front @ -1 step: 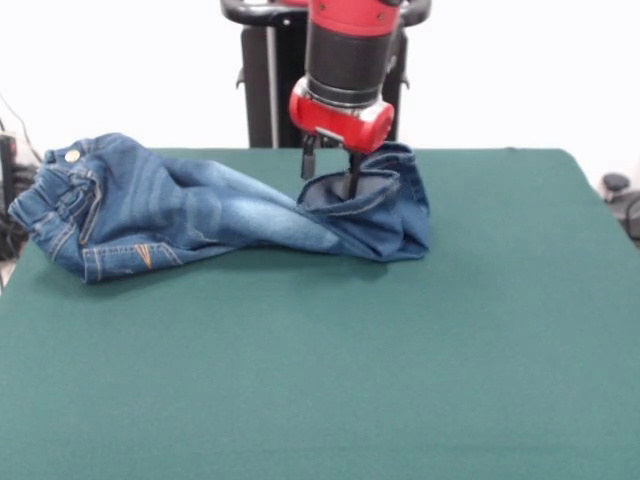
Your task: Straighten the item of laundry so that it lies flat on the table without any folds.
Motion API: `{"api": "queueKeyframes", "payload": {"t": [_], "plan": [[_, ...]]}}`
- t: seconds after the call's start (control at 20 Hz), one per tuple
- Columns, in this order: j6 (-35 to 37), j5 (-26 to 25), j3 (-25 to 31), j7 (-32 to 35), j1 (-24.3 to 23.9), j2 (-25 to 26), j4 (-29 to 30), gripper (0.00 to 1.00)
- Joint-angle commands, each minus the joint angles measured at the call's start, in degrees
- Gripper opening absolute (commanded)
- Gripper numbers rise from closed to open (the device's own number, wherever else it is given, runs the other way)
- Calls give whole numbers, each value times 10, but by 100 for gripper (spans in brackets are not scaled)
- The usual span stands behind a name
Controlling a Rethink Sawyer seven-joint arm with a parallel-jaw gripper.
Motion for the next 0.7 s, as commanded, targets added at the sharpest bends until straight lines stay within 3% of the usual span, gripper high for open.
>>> {"api": "queueKeyframes", "payload": {"t": [0.05,0.4,0.7], "plan": [[39,16,56,57,12,49,52,100],[-23,34,82,83,12,103,52,100],[-28,71,137,92,-1,96,72,100]]}}
